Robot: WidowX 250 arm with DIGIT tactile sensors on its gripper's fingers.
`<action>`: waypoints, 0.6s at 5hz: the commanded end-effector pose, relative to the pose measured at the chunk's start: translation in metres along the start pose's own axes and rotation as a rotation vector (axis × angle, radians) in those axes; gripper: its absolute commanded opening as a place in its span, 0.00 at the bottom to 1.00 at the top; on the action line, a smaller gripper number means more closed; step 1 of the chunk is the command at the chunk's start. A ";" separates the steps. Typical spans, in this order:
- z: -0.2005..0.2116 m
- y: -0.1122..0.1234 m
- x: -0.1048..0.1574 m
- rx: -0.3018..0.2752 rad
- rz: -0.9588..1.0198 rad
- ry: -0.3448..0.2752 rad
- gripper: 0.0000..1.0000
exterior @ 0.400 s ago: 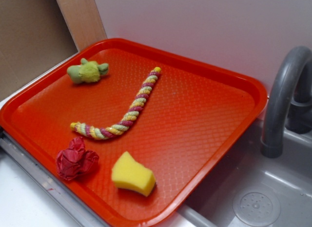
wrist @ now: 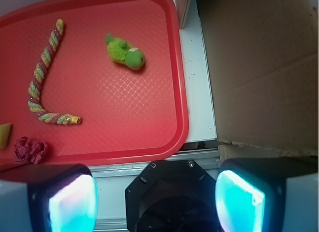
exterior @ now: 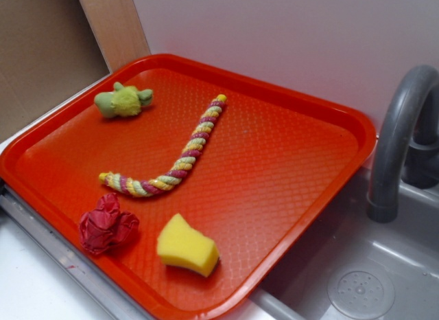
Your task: Grab the green animal.
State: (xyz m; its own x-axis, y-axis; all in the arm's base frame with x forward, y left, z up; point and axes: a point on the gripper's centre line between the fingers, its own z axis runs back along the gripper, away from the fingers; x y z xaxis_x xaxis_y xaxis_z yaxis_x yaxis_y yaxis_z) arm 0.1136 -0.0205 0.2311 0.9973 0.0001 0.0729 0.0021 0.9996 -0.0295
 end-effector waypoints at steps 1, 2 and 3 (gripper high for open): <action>-0.024 0.011 0.057 0.100 -0.511 -0.157 1.00; -0.040 0.001 0.078 0.089 -0.762 -0.170 1.00; -0.060 -0.013 0.097 0.066 -0.982 -0.165 1.00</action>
State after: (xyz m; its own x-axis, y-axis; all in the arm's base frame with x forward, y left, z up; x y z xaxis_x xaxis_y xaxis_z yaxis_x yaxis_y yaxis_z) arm 0.2138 -0.0254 0.1683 0.5629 -0.8127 0.1509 0.8010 0.5813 0.1432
